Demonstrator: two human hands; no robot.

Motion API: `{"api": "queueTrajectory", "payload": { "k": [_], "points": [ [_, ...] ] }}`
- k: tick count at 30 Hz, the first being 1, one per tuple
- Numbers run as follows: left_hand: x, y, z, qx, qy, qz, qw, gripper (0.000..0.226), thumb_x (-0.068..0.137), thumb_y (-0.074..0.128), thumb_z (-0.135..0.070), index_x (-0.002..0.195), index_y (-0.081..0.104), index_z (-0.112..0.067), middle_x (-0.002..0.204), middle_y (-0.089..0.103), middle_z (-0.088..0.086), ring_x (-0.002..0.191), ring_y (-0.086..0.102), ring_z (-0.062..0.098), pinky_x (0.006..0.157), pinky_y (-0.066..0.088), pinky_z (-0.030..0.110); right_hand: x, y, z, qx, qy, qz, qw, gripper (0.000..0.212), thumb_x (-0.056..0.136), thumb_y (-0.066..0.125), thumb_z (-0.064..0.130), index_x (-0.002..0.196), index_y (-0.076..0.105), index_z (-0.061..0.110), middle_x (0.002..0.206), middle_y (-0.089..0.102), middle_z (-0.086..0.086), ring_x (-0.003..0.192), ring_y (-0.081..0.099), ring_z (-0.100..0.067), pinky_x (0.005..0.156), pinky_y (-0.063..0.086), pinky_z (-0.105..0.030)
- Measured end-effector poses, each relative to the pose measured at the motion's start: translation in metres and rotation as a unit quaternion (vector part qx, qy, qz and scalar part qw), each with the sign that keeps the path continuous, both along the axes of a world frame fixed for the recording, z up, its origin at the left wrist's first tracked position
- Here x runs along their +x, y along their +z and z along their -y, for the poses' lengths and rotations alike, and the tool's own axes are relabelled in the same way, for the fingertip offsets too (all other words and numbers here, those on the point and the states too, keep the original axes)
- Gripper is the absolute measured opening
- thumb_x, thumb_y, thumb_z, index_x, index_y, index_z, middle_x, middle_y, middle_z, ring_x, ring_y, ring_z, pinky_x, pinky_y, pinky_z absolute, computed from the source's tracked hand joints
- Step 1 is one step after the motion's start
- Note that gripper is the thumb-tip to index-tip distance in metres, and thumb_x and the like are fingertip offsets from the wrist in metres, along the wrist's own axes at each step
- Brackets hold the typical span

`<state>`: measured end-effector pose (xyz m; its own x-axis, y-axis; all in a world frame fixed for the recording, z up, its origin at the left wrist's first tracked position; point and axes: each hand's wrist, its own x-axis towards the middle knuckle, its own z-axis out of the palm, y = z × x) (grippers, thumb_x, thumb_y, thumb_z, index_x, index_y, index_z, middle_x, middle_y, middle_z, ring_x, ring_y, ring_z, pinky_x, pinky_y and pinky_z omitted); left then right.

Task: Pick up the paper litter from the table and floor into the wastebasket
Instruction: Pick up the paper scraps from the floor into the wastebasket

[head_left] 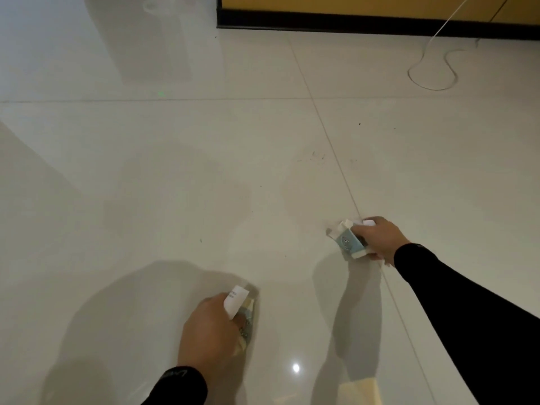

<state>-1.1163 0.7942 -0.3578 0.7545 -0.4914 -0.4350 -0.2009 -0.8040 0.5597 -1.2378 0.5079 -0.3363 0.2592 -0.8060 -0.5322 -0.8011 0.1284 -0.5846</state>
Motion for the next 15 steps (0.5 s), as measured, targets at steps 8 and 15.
{"api": "queueTrajectory", "payload": {
  "k": [8,15],
  "points": [
    [0.005,0.004,0.001,0.003,-0.015,-0.035,0.999,0.008,0.074,0.056,-0.016,0.069,0.060,-0.022,0.075,0.066,-0.004,0.073,0.062,0.020,0.059,0.040,0.022,0.009,0.008,-0.061,-0.063,0.028,-0.041,0.997,0.038,0.086,0.056,0.027,0.053,0.049,0.012,0.059,0.054,-0.010,0.047,0.048,-0.023,0.033,0.031,-0.019],
    [0.070,0.079,-0.028,-0.167,0.071,-0.058,0.982,0.015,0.075,0.063,-0.005,0.063,0.060,-0.014,0.058,0.064,-0.003,0.045,0.057,0.005,0.041,0.042,0.016,0.081,0.075,-0.167,-0.036,0.091,0.144,0.985,0.032,0.082,0.049,0.020,0.053,0.039,0.013,0.049,0.045,-0.003,0.032,0.036,-0.011,0.031,0.026,-0.016]
  ]
}}
